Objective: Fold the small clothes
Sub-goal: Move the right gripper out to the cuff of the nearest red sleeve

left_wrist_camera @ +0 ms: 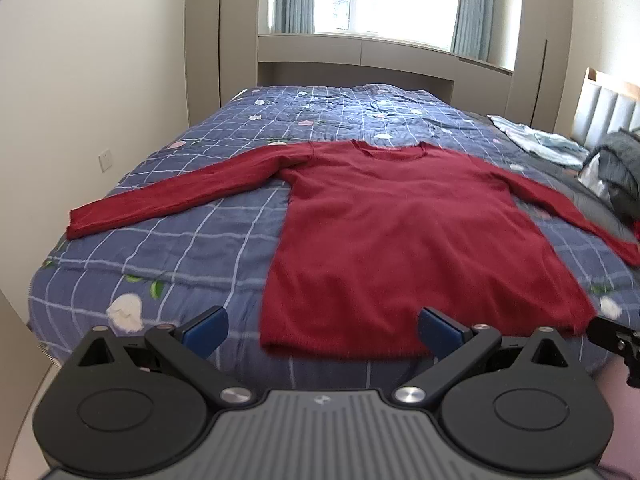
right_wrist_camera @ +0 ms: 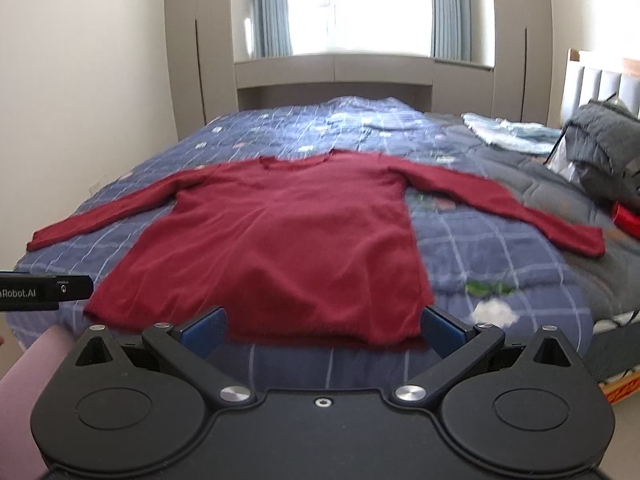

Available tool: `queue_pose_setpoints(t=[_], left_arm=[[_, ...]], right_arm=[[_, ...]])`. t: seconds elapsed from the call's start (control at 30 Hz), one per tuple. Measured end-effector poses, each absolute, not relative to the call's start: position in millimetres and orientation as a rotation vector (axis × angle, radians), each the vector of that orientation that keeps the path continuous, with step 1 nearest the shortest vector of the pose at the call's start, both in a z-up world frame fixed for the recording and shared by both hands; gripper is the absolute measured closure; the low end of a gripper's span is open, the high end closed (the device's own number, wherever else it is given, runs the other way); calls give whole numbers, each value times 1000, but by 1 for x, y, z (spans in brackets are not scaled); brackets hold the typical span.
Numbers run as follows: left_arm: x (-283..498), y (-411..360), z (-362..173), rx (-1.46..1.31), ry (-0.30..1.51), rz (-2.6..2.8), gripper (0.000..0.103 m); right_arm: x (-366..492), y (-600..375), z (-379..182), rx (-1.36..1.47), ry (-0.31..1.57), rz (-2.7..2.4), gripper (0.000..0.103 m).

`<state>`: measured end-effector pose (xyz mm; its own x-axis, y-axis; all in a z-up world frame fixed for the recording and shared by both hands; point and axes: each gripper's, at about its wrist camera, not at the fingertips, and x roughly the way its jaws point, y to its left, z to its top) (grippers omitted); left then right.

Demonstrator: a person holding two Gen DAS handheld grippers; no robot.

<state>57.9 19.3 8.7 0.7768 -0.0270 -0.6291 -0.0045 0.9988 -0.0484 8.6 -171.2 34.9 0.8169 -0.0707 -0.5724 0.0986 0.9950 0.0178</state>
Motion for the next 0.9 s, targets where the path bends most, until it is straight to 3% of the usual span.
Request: queue_pose_setpoints(t=[0.47, 0.9], left_arm=[[152, -10, 25, -23, 683, 45, 0], [241, -70, -6, 56, 769, 24, 0]], right_arm=[[82, -228, 51, 37, 547, -180, 0], [136, -312, 4, 165, 557, -314, 0]])
